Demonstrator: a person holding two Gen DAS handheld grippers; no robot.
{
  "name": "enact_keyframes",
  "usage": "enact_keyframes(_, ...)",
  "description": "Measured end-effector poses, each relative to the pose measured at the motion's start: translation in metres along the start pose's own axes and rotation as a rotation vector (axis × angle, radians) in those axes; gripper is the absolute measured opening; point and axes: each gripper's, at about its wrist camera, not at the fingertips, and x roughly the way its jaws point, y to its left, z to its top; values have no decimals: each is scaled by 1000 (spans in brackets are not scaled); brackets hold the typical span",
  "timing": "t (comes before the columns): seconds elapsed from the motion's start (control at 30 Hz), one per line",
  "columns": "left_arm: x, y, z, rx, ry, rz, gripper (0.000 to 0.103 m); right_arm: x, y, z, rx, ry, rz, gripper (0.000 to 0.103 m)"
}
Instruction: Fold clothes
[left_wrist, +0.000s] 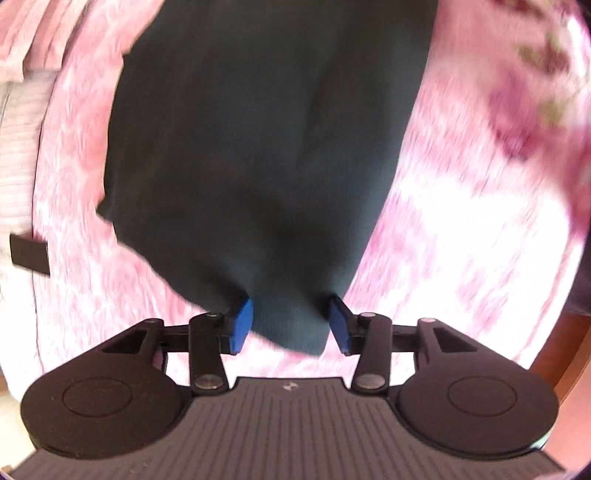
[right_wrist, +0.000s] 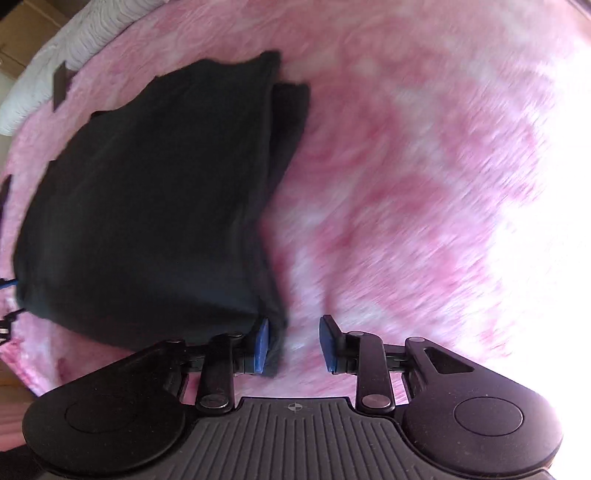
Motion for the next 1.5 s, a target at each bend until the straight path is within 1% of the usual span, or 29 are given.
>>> enact_keyframes(0.03, 3, 3, -6, -26, -6, -10, 42, -5, 2, 2, -5, -11, -26, 30)
enact_keyframes(0.1, 3, 10, -16, -78, -39, -34, 42, -20, 9, 5, -4, -51, -113, 30)
enact_keyframes(0.17, -1, 14, -27, -102, -86, -52, 41, -35, 22, 5, -3, -108, -148, 30)
enact_keyframes(0.23, -5, 16, -40, -87, -146, -55, 41, -48, 48, -1, -26, -159, -173, 30)
enact_keyframes(0.27, -8, 17, -47, -59, -179, -50, 41, -52, 64, -4, -42, -175, -174, 30)
enact_keyframes(0.33, -11, 18, -63, 8, -251, -42, 42, -53, 107, -12, -71, -188, -170, 31)
enact_keyframes(0.4, -15, 26, -81, 42, -339, -52, 42, -49, 155, -25, -102, -189, -160, 33)
enact_keyframes(0.47, -14, 40, -100, 66, -400, -69, 43, -38, 209, -41, -133, -183, -154, 48)
enact_keyframes(0.5, -14, 47, -109, 79, -419, -62, 43, -32, 238, -50, -142, -179, -151, 58)
enact_keyframes(0.57, -15, 59, -127, 104, -453, -42, 44, -16, 290, -66, -162, -160, -122, 59)
enact_keyframes(0.6, -13, 70, -137, 106, -457, -37, 44, -7, 315, -72, -183, -142, -105, 59)
enact_keyframes(0.7, -8, 98, -163, 99, -472, -20, 46, 16, 384, -88, -295, -107, -78, 59)
enact_keyframes(0.77, -7, 106, -178, 109, -474, -2, 46, 27, 425, -93, -384, -98, -69, 59)
enact_keyframes(0.83, -2, 113, -181, 118, -476, 12, 47, 40, 458, -95, -453, -88, -77, 59)
enact_keyframes(0.93, 5, 120, -182, 144, -483, 35, 52, 60, 481, -103, -565, -83, -143, 60)
enact_keyframes(1.0, 10, 121, -179, 184, -494, 56, 60, 70, 487, -111, -658, -94, -195, 60)
enact_keyframes(1.03, 12, 122, -177, 207, -508, 63, 63, 76, 490, -114, -705, -104, -213, 60)
enact_keyframes(1.07, 13, 122, -176, 235, -527, 68, 65, 82, 494, -117, -751, -115, -231, 60)
enact_keyframes(1.17, 24, 123, -166, 355, -577, 107, 68, 112, 504, -124, -851, -129, -261, 60)
enact_keyframes(1.27, 36, 126, -157, 465, -649, 167, 74, 141, 520, -127, -931, -146, -304, 60)
enact_keyframes(1.37, 51, 133, -142, 568, -716, 210, 75, 158, 526, -127, -955, -159, -356, 60)
enact_keyframes(1.5, 72, 141, -117, 719, -793, 253, 75, 162, 526, -126, -931, -201, -408, 59)
